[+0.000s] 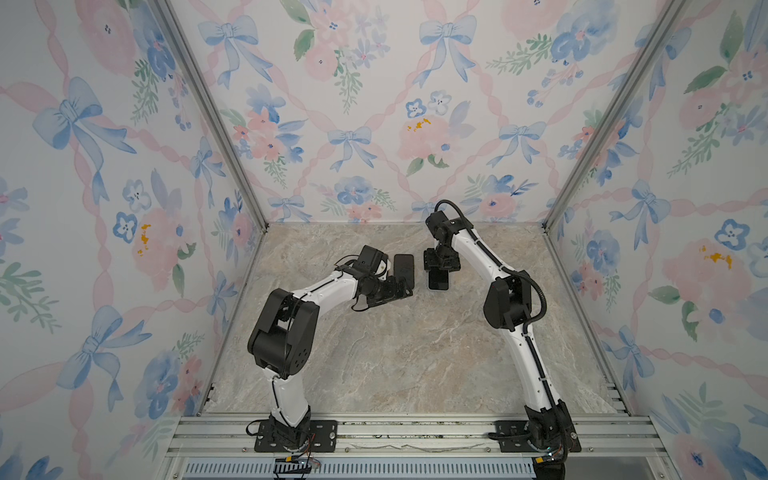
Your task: Put the phone into the phone case
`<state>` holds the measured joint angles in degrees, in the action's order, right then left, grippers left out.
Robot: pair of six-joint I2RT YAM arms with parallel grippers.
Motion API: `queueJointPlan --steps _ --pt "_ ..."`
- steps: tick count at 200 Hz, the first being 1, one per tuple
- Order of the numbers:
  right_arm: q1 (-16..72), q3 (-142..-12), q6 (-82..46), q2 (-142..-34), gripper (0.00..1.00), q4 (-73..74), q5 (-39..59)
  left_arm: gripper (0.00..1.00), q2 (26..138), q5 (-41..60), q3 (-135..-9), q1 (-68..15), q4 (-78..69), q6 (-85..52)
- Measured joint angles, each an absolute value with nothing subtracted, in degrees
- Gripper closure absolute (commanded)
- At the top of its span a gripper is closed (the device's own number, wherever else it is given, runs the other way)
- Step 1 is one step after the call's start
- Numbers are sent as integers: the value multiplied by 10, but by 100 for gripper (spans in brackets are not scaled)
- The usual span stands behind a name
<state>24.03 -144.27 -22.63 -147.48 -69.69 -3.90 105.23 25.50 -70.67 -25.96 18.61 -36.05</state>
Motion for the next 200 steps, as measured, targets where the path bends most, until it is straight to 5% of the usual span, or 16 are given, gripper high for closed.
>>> queueJointPlan --steps 200 --pt "239 -1442 -218 -1508 29 -620 -44 2 1052 255 -687 -250 194 -355"
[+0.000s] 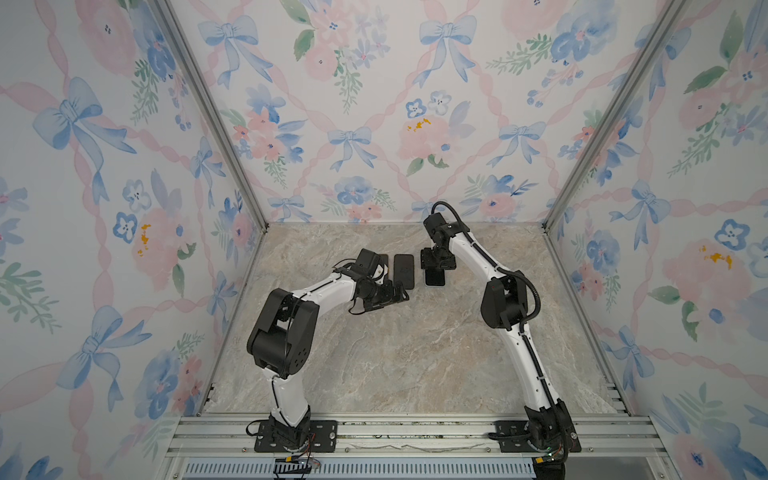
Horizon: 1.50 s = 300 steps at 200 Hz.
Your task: Put the phone into the phone case
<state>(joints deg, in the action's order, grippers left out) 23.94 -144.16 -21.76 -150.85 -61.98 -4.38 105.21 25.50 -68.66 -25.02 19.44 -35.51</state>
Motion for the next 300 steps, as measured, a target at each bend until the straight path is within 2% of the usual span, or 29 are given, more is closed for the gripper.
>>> queueJointPlan --steps 48,97,144,162,187,211,226,243,266,277,290,300 --pt "240 -1442 -214 -1519 24 -606 -46 2 1052 255 -683 -247 194 -355" --pt "240 -1443 -210 -1519 12 -601 -48 2 1052 255 -680 -243 194 -349" --pt "244 -1426 -194 -1505 7 -597 -55 2 1034 237 -668 -242 194 -338" --pt "253 -1285 -171 -1415 0 -540 -81 2 997 209 -649 -242 192 -326" --pt "283 -1001 -135 -1192 1 -411 -109 2 923 153 -608 -249 178 -311" --pt "311 -834 -90 -1012 0 -289 -143 2 849 79 -565 -265 169 -305" --pt "315 -731 -60 -926 1 -187 -169 2 792 -8 -520 -288 143 -296" --pt "303 -603 -26 -863 2 -66 -191 2 716 -121 -428 -332 59 -264" --pt "277 -420 29 -804 1 80 -222 2 647 -219 -309 -354 -30 -224" --pt "264 -364 51 -779 0 98 -230 2 624 -242 -267 -346 -58 -202" --pt "237 -344 51 -752 4 86 -218 2 590 -252 -231 -321 -84 -173" --pt "211 -333 51 -732 1 109 -209 2 569 -253 -214 -296 -102 -152"
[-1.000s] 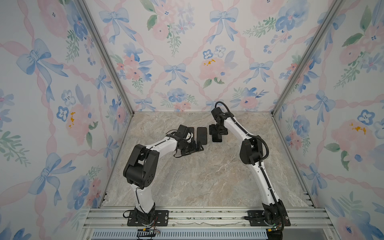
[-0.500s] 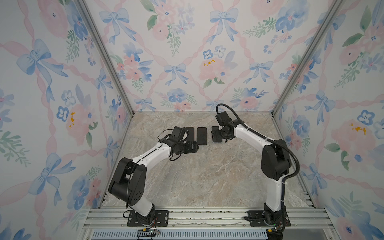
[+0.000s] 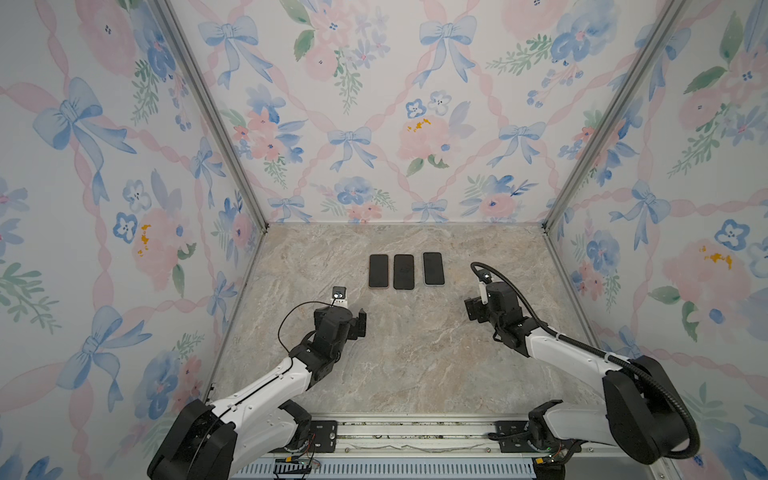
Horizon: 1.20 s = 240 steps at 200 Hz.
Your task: Put the phone into the phone case
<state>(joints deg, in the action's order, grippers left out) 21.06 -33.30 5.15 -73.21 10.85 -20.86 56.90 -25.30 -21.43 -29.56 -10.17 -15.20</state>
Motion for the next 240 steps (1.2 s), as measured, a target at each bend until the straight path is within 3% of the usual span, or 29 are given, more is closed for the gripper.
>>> queueJointPlan --steps 31,90,208,215,240 --pt "163 -228 50 -683 1 255 -187 2 532 -201 -184 -171 -150 -106" --pt "128 -168 66 -764 0 434 -138 5 616 -65 -115 -27 -315 -49" --pt "48 -164 38 -847 3 566 -53 6 792 64 -157 51 -504 -34" --pt "46 -164 36 -853 3 567 -49 2 800 67 -158 53 -515 -37" --pt "39 -167 30 -863 3 569 -40 2 840 89 -163 57 -551 -43"
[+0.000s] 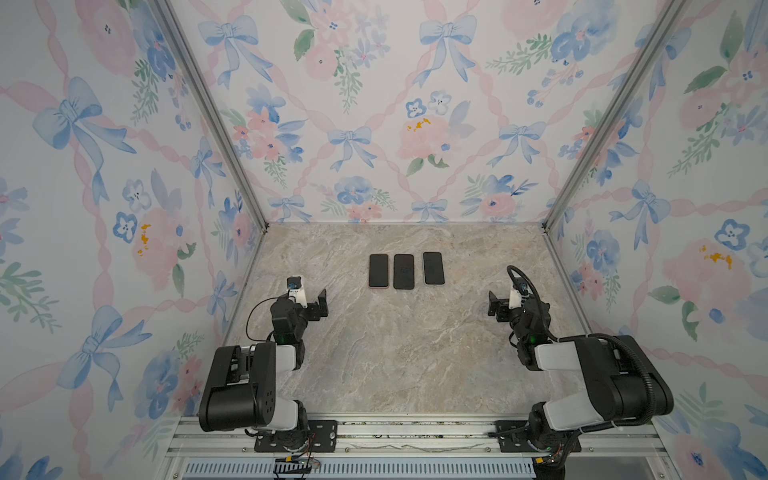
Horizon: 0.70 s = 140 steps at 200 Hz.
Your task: Put the phone into the phone case
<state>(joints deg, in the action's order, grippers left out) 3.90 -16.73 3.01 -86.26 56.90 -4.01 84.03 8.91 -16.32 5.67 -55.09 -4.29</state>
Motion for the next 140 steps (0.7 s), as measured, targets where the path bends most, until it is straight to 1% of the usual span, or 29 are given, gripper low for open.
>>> queueJointPlan --steps 20,33,45,80,140 --pt "38 -173 30 -880 2 578 -34 2 860 110 -168 57 -561 -43" --pt "38 -177 30 -884 0 572 -29 2 866 117 -173 56 -565 -42" --pt "37 -183 29 -885 3 568 -25 2 872 117 -181 52 -568 -41" --pt "18 -217 21 -885 3 536 1 2 878 114 -201 41 -565 -36" --pt "16 -218 15 -885 3 520 10 2 884 99 -211 34 -555 -32"
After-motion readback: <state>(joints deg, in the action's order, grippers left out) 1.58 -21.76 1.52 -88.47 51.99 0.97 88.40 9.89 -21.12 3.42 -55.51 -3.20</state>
